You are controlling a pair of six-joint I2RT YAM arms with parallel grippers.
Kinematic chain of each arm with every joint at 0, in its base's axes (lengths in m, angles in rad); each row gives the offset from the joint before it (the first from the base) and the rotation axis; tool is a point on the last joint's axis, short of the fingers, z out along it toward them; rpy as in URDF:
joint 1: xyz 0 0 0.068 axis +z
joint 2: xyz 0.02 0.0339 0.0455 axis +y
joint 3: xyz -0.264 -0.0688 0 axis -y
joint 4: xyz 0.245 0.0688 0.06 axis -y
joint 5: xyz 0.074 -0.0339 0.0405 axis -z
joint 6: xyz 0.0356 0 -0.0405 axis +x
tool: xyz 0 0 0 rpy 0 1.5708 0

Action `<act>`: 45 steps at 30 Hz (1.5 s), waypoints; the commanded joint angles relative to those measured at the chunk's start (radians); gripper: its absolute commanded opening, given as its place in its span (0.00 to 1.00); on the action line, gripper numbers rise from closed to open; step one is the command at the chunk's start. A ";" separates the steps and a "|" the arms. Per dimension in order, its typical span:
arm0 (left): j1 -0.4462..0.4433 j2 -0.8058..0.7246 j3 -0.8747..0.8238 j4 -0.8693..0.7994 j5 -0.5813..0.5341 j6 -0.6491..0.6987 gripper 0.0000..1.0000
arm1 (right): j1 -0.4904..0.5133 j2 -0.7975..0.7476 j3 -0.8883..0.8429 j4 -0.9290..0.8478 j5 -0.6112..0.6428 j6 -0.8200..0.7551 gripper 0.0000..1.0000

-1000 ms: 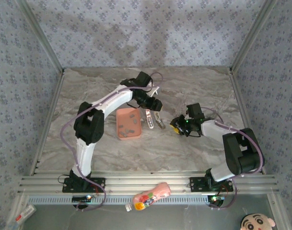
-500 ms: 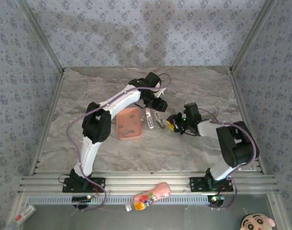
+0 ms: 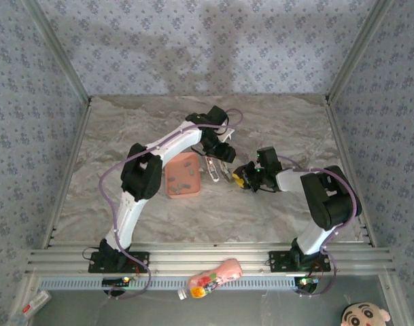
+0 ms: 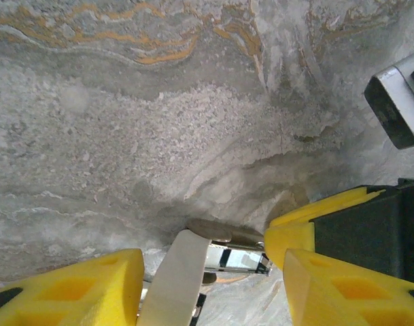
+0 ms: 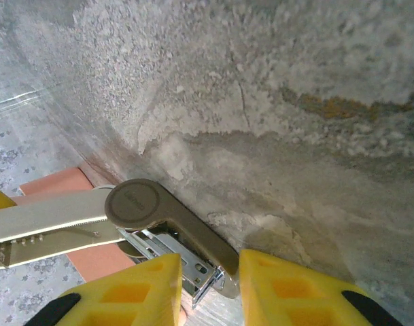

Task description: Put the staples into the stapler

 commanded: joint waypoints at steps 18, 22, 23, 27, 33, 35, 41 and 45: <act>-0.015 -0.034 -0.042 -0.033 0.240 0.071 0.53 | 0.010 -0.005 0.011 -0.034 0.030 0.005 0.26; -0.027 -0.042 -0.044 -0.059 0.256 0.099 0.53 | 0.009 -0.060 -0.003 -0.068 0.063 -0.004 0.28; -0.029 -0.046 -0.047 -0.060 0.256 0.103 0.53 | 0.007 -0.076 -0.008 -0.080 0.070 -0.006 0.29; -0.029 -0.078 -0.064 -0.040 0.225 0.091 0.53 | 0.005 -0.164 -0.021 -0.165 0.108 -0.026 0.31; -0.001 -0.185 -0.195 0.092 0.155 -0.007 0.54 | 0.012 -0.259 0.014 -0.275 0.123 -0.075 0.39; 0.018 -0.231 -0.250 0.150 0.141 -0.045 0.54 | 0.019 -0.250 0.041 -0.297 0.099 -0.092 0.41; 0.080 -0.351 -0.401 0.302 0.128 -0.132 0.54 | 0.048 -0.157 0.113 -0.308 0.015 -0.113 0.43; 0.100 -0.366 -0.422 0.302 0.131 -0.126 0.54 | 0.065 -0.116 0.151 -0.357 -0.006 -0.129 0.42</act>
